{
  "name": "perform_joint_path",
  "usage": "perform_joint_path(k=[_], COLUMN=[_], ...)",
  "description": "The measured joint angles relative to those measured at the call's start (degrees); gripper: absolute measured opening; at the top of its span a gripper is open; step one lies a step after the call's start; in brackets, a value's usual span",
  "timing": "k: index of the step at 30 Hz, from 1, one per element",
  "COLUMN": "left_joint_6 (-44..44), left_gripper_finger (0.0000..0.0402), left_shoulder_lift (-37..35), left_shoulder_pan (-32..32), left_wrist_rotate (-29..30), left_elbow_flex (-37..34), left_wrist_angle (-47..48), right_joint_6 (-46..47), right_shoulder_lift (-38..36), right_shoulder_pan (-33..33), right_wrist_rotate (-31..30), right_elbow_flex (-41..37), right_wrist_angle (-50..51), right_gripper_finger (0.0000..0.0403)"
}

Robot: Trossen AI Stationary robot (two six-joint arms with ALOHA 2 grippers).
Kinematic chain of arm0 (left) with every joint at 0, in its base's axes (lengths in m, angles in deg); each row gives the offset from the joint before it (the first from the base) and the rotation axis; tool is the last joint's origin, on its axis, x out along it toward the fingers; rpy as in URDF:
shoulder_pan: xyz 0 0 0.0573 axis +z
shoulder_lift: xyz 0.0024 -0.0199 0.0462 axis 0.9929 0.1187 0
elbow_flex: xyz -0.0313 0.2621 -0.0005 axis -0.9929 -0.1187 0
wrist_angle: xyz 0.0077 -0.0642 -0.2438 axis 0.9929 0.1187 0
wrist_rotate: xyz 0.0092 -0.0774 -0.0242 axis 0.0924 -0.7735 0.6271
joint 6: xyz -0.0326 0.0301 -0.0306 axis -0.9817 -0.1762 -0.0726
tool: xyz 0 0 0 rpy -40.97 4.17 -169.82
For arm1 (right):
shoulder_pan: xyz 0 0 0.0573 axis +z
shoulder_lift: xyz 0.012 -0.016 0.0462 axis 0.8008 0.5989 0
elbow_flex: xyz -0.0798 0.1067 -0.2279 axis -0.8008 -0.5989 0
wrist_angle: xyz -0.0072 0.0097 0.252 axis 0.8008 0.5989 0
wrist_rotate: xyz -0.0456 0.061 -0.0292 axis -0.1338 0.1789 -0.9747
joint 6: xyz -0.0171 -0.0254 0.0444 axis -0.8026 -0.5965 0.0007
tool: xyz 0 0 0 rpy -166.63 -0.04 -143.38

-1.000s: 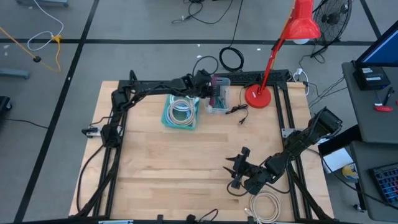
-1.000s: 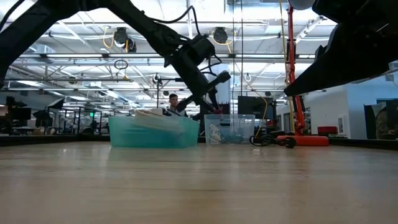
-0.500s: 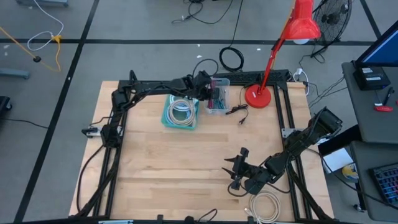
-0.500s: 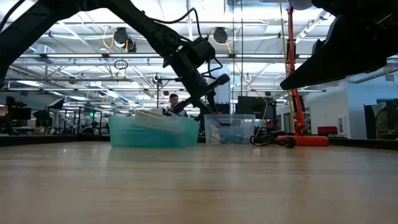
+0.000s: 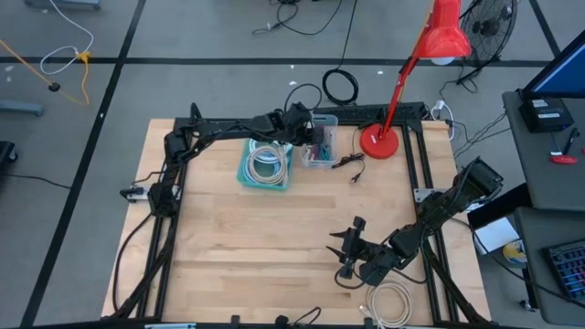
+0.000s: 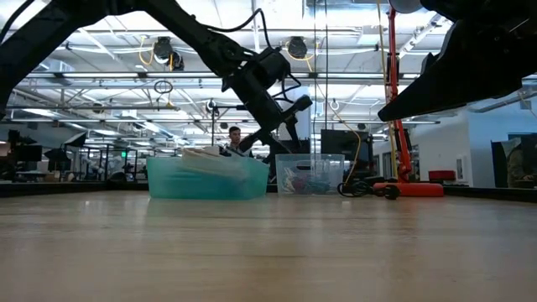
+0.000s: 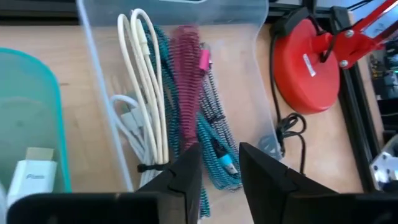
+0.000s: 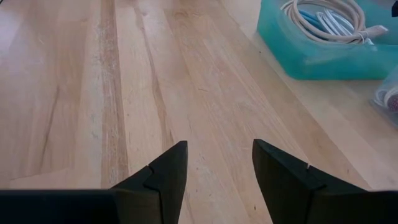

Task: Pick and place items into bin
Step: Put the light brown HDMI cable into the green bin

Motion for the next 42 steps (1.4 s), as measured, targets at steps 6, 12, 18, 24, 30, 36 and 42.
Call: perform_joint_path(k=[6,12,18,24,30,36,42], left_joint_6=[4.18,15.51,26.75,32.71,34.0,33.16,33.08], left_gripper_finger=[0.0112,0.0112,0.0113,0.0113,0.0113,0.0113,0.0113], left_shoulder_lift=[-2.02,-10.26,-20.96,-26.15,-25.14,-22.06,-20.1], left_shoulder_pan=[-0.02,-2.86,-14.1,-31.04,-47.76,-61.28,-68.56], left_wrist_rotate=[-2.57,-9.16,-8.74,2.89,15.14,31.73,40.63], left_elbow_flex=[0.0,0.04,0.09,0.07,-0.04,-0.04,-0.04], left_wrist_angle=[-2.83,-6.04,3.13,9.52,10.08,11.2,12.2], right_joint_6=[0.0,0.37,1.19,-0.08,-4.58,-7.66,-2.0], right_shoulder_lift=[0.0,0.0,0.0,0.0,-0.05,-3.24,-4.65], right_shoulder_pan=[0.02,0.13,0.13,0.0,-0.35,-3.25,-1.28], right_wrist_rotate=[0.0,0.18,0.19,0.19,1.6,21.47,29.16], right_elbow_flex=[0.0,0.0,0.0,0.0,0.0,0.07,5.32], right_wrist_angle=[0.27,0.08,-0.56,-7.5,-17.73,-19.08,2.46], right_gripper_finger=[0.0171,0.0171,0.0171,0.0171,0.0171,0.0171,0.0171])
